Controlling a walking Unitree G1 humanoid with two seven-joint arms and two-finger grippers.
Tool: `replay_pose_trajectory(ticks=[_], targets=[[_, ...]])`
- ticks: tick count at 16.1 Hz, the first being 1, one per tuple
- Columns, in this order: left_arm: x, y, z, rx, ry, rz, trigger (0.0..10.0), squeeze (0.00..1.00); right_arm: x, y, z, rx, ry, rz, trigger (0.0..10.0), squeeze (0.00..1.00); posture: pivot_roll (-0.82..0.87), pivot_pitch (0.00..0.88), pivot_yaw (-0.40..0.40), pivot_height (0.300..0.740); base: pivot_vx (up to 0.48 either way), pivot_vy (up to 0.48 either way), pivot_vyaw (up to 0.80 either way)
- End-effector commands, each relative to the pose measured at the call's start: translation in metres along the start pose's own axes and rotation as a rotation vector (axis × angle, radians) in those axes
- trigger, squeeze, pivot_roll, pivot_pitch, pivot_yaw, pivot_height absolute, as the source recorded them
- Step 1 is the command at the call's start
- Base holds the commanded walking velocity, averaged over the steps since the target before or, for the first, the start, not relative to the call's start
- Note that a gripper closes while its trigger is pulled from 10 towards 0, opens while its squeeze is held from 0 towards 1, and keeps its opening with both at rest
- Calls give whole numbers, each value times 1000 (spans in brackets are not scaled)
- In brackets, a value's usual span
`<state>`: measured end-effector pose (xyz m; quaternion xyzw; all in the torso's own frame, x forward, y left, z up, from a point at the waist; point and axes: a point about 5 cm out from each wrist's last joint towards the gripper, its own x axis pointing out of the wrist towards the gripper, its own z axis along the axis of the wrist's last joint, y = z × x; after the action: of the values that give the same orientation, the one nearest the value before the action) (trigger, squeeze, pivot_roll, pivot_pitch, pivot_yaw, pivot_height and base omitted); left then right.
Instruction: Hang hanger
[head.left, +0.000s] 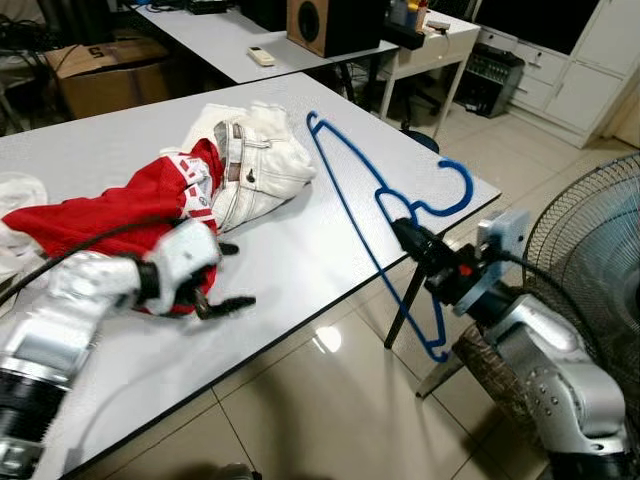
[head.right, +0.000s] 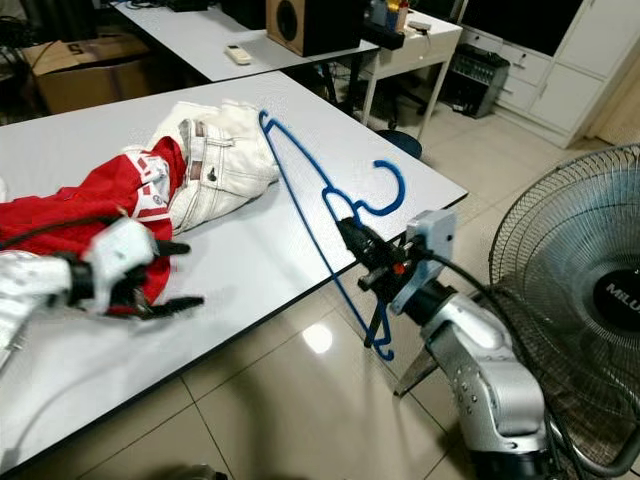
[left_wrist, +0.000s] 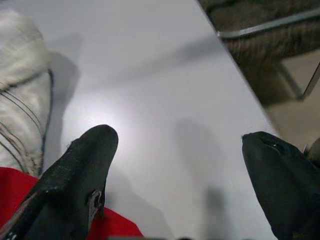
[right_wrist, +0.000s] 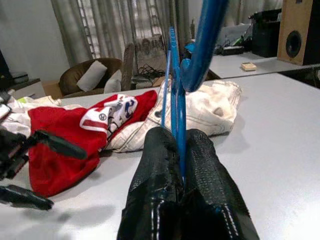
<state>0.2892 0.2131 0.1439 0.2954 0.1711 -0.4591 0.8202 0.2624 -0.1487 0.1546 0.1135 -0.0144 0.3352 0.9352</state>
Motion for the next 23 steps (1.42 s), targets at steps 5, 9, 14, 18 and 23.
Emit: replay_pose_trajectory(ticks=[5, 9, 14, 18, 23], targets=[[0, 10, -15, 127, 158, 86, 0, 0, -3, 1, -2, -29, 19, -14, 10000, 0, -43, 0, -35, 740, 0, 0, 0], [-11, 12, -18, 124, 158, 91, 0, 0, -3, -1, -3, -30, 22, -18, 10000, 0, -41, 0, -39, 740, 0, 0, 0], [-16, 11, -30, 116, 206, 106, 0, 0, 4, -1, -4, -25, 16, 6, 10000, 0, -15, 0, -54, 740, 0, 0, 0], [-6, 7, -30, 121, 200, 87, 0, 0, 3, -1, -5, -28, 12, 0, 10000, 0, -22, 0, -42, 740, 0, 0, 0], [-6, 10, -31, 121, 209, 81, 0, 0, 0, -4, -6, -28, 6, -23, 10000, 0, -22, 0, -36, 740, 0, 0, 0]])
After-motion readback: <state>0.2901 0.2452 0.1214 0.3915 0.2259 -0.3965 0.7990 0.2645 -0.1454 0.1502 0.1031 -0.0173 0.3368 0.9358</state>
